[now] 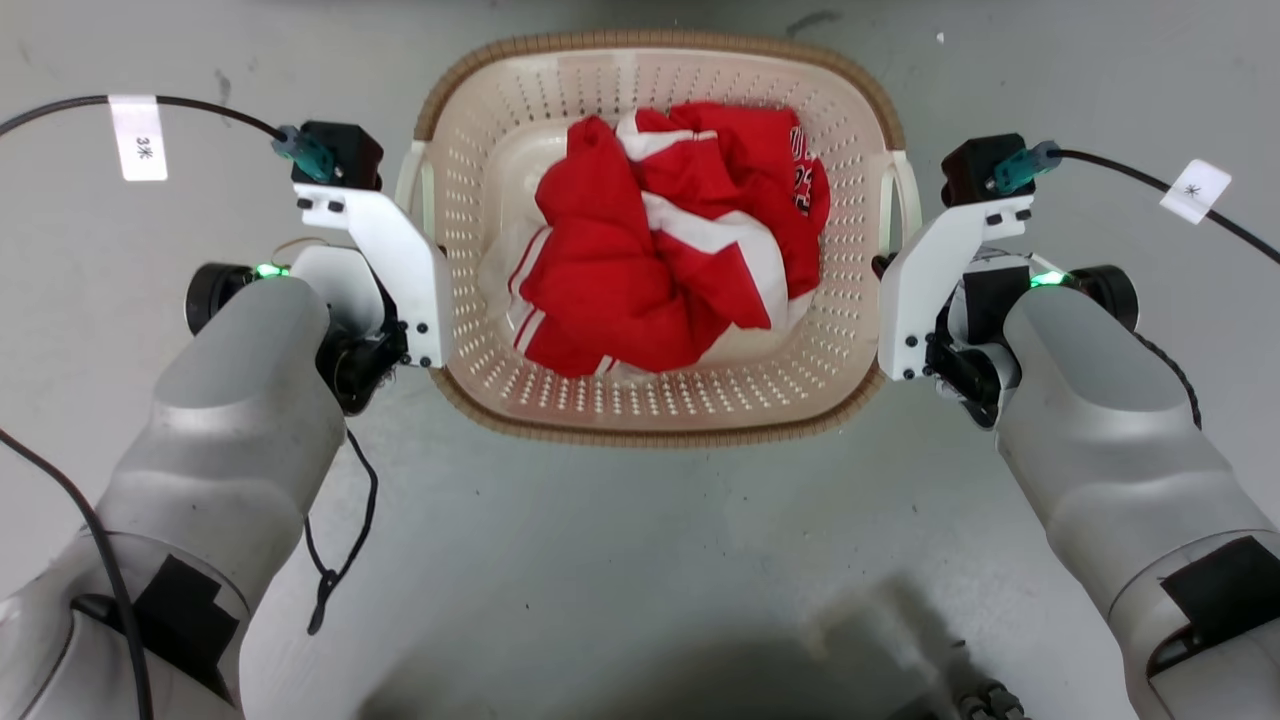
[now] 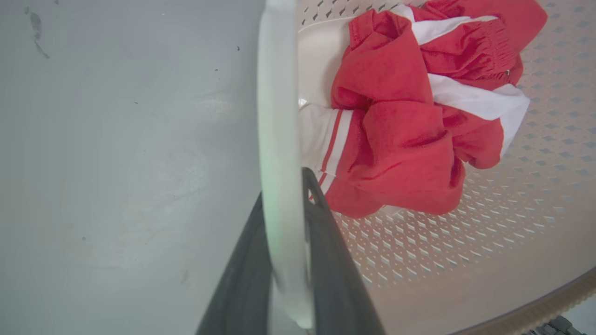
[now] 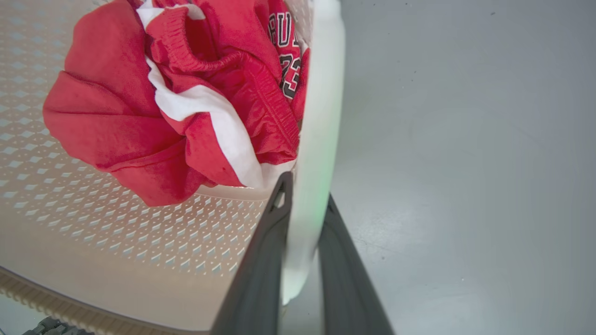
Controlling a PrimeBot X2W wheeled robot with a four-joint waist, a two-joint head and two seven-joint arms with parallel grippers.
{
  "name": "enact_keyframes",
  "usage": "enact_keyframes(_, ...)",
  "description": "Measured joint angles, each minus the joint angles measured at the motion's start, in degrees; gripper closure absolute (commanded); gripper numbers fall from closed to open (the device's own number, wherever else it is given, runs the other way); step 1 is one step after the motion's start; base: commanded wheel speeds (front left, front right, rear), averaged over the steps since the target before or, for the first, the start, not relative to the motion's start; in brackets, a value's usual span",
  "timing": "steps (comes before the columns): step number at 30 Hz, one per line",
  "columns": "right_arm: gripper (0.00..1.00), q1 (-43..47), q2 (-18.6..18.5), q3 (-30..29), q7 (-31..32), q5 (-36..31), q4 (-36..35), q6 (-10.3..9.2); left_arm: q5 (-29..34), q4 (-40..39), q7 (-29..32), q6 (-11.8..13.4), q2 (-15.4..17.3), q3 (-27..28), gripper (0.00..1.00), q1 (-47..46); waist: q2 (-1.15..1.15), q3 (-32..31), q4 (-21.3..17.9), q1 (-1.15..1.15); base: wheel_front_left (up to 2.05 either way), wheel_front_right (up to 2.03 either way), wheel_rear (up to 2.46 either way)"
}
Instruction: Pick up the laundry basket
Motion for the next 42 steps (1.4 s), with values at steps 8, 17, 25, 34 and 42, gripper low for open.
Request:
enact_keyframes(8,1.00,1.9,-0.5,4.9,9.9,4.9,-0.5,-0.21,-5.5,1.2,7.3,0.2,-0.8,-2.4,1.00,2.4,0.00,-7.1,0.7,0.00,0.00,0.00,0.00)
enact_keyframes(17,1.00,4.6,-0.7,7.8,19.7,9.3,0.5,-0.24,-10.4,1.4,14.5,0.2,-1.4,-4.3,1.00,5.8,0.00,-16.8,1.2,-0.01,0.00,0.00,0.00)
enact_keyframes(25,1.00,7.2,-0.9,9.6,25.1,12.6,0.7,-0.25,-13.9,1.8,19.9,0.2,-1.6,-5.6,1.00,8.7,0.00,-26.1,1.6,-0.01,0.00,0.00,0.00)
enact_keyframes(34,1.00,9.3,-1.0,10.9,29.7,15.0,1.5,-0.25,-16.4,3.4,23.0,0.2,-2.8,-6.1,1.00,11.6,0.00,-35.1,2.3,-0.02,0.00,0.00,0.00)
enact_keyframes(42,1.00,10.8,-1.0,11.6,32.8,15.8,2.5,-0.25,-17.4,3.5,23.1,0.2,-3.3,-7.3,1.00,14.0,0.00,-42.1,2.4,-0.02,0.00,0.00,0.00)
